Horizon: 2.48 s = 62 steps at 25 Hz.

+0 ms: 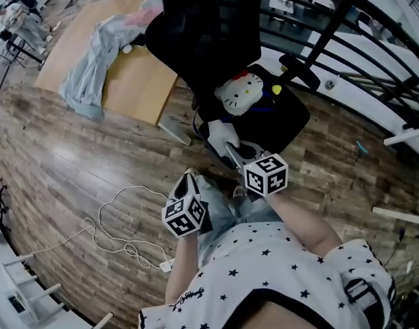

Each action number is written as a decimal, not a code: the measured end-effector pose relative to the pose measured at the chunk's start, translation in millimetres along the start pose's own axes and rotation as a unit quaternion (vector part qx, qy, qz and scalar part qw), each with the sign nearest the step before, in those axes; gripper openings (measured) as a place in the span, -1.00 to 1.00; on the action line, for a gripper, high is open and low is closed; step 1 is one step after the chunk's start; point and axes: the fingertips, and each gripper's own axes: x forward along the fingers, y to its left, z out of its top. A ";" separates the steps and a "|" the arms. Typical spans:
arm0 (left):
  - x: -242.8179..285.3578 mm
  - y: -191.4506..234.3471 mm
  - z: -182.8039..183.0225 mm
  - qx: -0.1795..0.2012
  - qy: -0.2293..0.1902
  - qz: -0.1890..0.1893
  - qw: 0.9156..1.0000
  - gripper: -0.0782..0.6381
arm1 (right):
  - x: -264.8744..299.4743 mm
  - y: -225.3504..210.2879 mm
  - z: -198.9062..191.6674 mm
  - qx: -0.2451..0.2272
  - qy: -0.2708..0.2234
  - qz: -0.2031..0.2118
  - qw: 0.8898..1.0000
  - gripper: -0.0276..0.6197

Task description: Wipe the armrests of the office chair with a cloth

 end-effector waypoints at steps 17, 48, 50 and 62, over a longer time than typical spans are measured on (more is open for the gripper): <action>76.8 0.3 21.7 0.049 0.061 -0.061 0.995 -0.76 | 81.4 -41.4 -34.2 0.040 0.057 -0.058 0.996 -0.83; 127.0 30.1 28.2 0.060 0.104 -0.061 0.991 -0.76 | 180.2 -84.9 -112.3 0.045 0.192 -0.105 0.975 -0.83; 127.4 30.8 26.7 0.061 0.106 -0.062 0.991 -0.76 | 181.0 -88.7 -116.3 0.044 0.198 -0.110 0.973 -0.82; 134.6 30.7 24.8 0.061 0.114 -0.065 0.989 -0.76 | 185.3 -102.4 -131.4 0.039 0.221 -0.119 0.967 -0.82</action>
